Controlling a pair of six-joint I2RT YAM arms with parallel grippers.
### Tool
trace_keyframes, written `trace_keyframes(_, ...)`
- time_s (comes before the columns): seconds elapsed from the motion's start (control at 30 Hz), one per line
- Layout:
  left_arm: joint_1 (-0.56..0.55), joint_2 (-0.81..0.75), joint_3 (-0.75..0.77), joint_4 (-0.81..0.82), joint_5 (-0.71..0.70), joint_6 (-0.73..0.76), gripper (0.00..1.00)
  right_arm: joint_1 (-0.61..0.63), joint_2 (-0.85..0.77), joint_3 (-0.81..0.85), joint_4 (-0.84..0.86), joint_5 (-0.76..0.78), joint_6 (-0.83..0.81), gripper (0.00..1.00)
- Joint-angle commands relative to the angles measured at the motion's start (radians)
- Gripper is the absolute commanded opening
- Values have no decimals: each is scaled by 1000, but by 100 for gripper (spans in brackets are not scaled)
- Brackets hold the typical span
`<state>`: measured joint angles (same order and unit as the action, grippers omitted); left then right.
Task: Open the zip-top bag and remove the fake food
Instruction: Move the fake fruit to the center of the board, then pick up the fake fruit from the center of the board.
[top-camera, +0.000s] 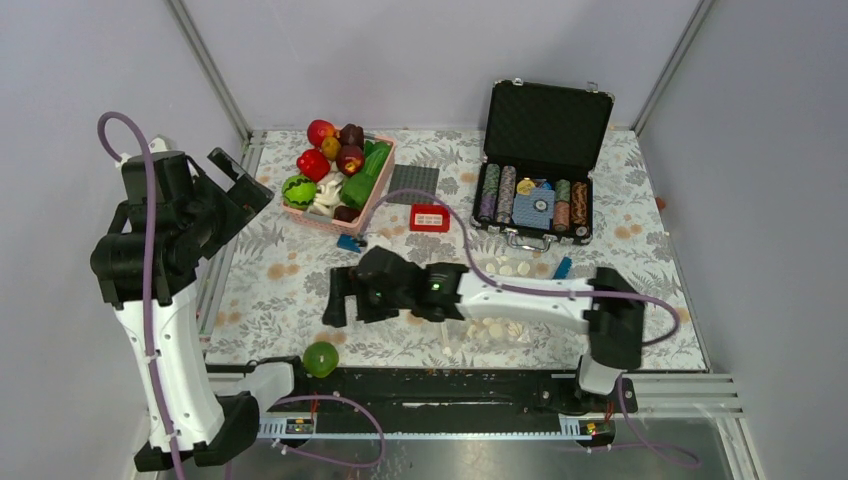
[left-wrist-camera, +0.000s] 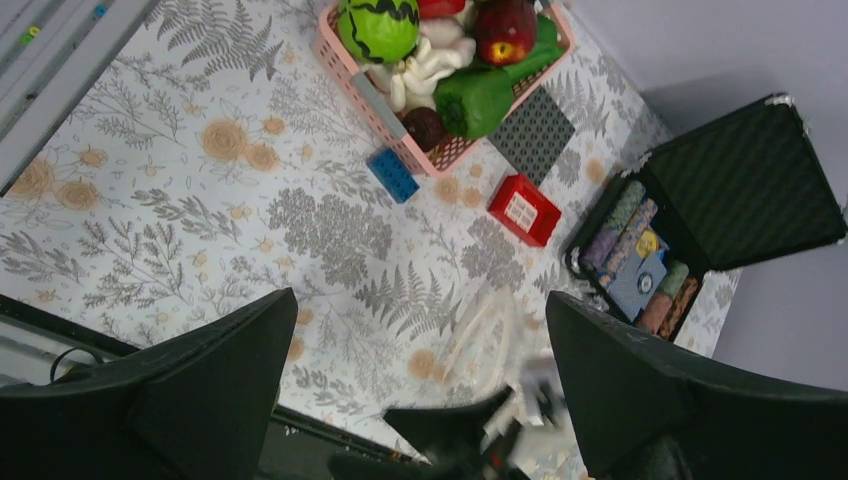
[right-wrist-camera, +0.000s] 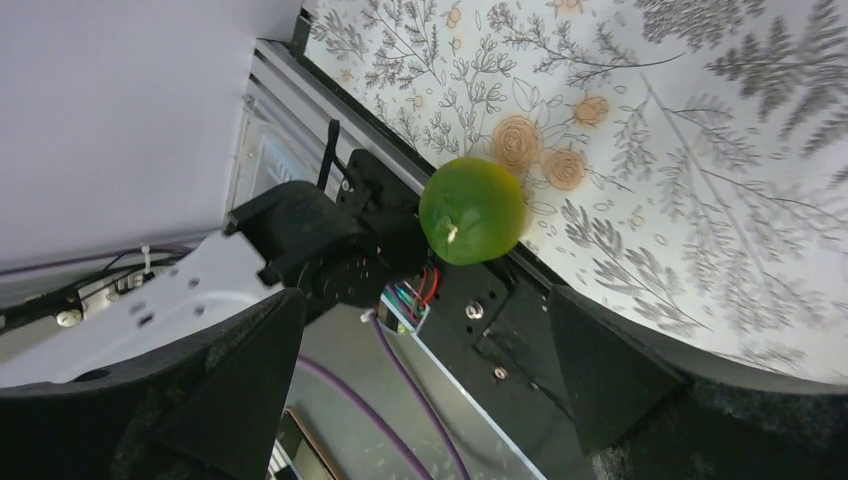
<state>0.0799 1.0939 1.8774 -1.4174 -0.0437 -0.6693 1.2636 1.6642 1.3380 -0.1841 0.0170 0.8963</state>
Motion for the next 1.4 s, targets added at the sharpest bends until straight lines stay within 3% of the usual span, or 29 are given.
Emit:
trace_keyframes(0.0,11,-37,23,-45,81,62,98,30,173,171,-107,-1,109,100)
trace_keyframes(0.33,10,-92,-34,-39,121,69,98,84,373,347,-186,29,287,100)
trace_keyframes(0.67,9,-117,-55,-32,159,65,98,105,483,379,-183,1,418,100)
trace_keyframes(1.37,3,-146,-96,-24,189,62,98,109,606,448,-188,-14,432,95)
